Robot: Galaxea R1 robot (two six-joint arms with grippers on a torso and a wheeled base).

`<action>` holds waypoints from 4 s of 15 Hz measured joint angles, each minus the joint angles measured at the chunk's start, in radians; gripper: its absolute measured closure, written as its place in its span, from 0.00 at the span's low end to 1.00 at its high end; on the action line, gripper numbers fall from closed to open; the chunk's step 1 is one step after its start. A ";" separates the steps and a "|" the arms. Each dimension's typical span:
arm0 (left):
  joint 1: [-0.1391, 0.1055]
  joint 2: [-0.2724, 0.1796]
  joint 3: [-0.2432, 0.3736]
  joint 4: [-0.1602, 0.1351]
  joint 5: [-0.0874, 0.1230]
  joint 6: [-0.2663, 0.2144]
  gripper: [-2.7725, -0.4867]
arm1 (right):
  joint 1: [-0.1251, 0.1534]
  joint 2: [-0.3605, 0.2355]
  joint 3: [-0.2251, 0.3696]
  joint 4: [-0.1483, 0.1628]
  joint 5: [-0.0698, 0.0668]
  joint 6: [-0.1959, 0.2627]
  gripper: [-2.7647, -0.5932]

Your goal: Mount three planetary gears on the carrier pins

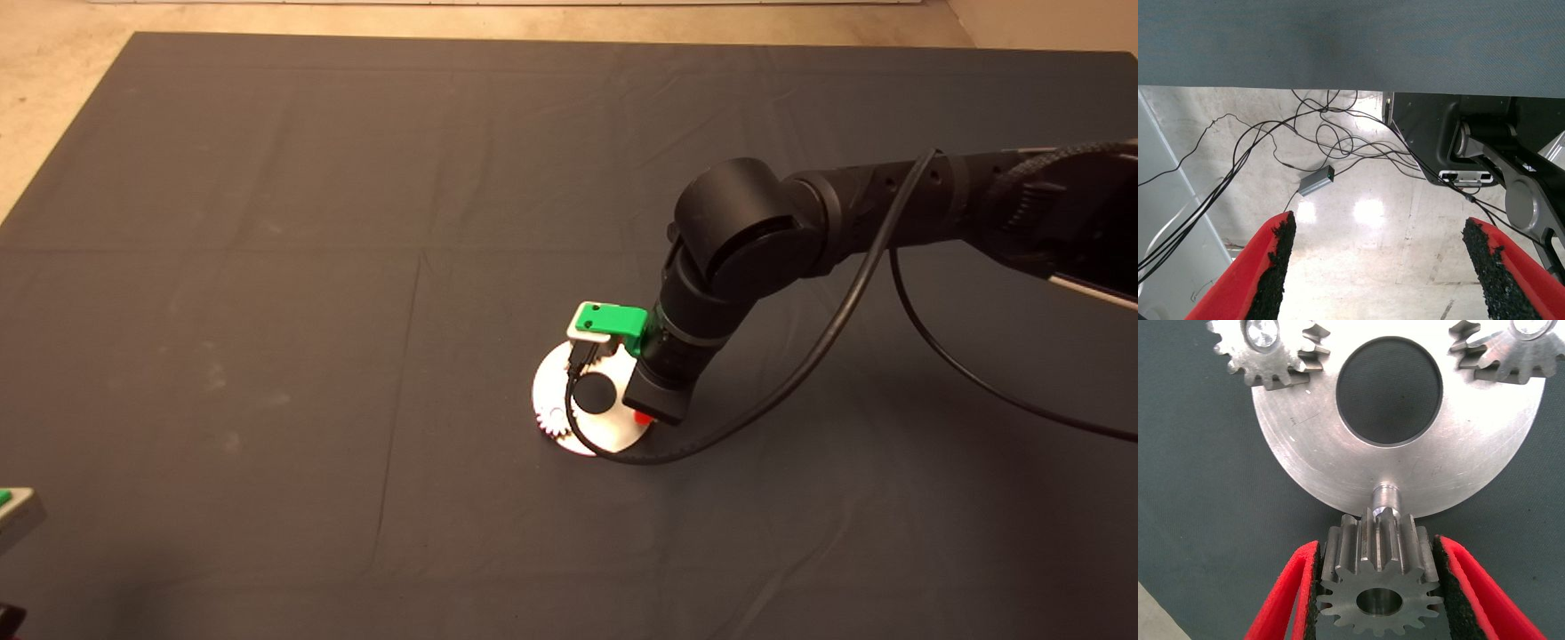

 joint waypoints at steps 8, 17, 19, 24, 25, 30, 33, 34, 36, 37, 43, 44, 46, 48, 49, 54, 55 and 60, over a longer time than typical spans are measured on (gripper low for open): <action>0.000 -0.014 0.008 0.000 0.000 0.000 0.44 | 0.000 0.004 -0.026 -0.012 0.000 -0.003 0.80; 0.000 -0.028 0.013 0.000 0.000 0.000 0.44 | -0.010 0.016 -0.057 -0.049 0.000 -0.003 0.80; 0.000 -0.031 0.013 0.000 0.000 0.000 0.44 | -0.027 0.019 -0.057 -0.051 0.000 -0.003 0.80; 0.000 -0.039 0.017 0.000 0.000 0.000 0.44 | -0.033 0.019 -0.058 -0.056 0.001 -0.003 0.80; 0.000 -0.039 0.019 0.000 0.000 0.000 0.44 | -0.033 0.019 -0.058 -0.056 0.001 -0.003 0.80; 0.000 -0.044 0.019 0.000 0.000 0.000 0.44 | -0.033 0.016 -0.058 -0.057 0.004 -0.003 0.80; 0.000 -0.044 0.020 0.000 0.000 0.000 0.44 | -0.033 0.016 -0.058 -0.057 0.005 -0.003 0.80; 0.000 -0.045 0.020 0.000 0.000 0.000 0.45 | -0.033 0.016 -0.058 -0.057 0.005 -0.003 0.80; 0.000 -0.051 0.020 0.000 0.000 0.000 0.44 | -0.033 0.015 -0.058 -0.057 0.005 -0.003 0.80; 0.000 -0.058 0.020 0.000 0.000 0.001 0.45 | -0.033 0.013 -0.058 -0.057 0.006 -0.003 0.80; 0.000 -0.070 0.020 -0.001 0.000 0.013 0.45 | -0.033 0.011 -0.056 -0.057 0.008 -0.004 0.80; 0.000 -0.070 0.020 0.000 0.000 0.014 0.45 | -0.033 0.011 -0.056 -0.057 0.008 -0.004 0.80; 0.000 -0.070 0.020 0.000 0.000 0.015 0.45 | -0.033 0.010 -0.053 -0.058 0.008 -0.004 0.80; 0.000 -0.073 0.020 -0.001 0.000 0.015 0.45 | -0.036 0.007 -0.041 -0.059 0.005 -0.006 0.80; 0.000 -0.075 0.020 0.000 0.000 0.015 0.45 | -0.037 0.006 -0.037 -0.059 0.003 -0.007 0.80; 0.000 -0.075 0.020 -0.012 0.000 0.014 0.44 | -0.039 0.004 -0.020 -0.058 0.001 -0.007 0.80; 0.000 -0.075 0.020 -0.015 0.000 0.014 0.44 | -0.039 0.004 -0.017 -0.058 0.001 -0.007 0.80; 0.000 -0.075 0.022 -0.026 0.000 0.014 0.44 | -0.039 0.004 -0.015 -0.058 0.001 -0.007 0.80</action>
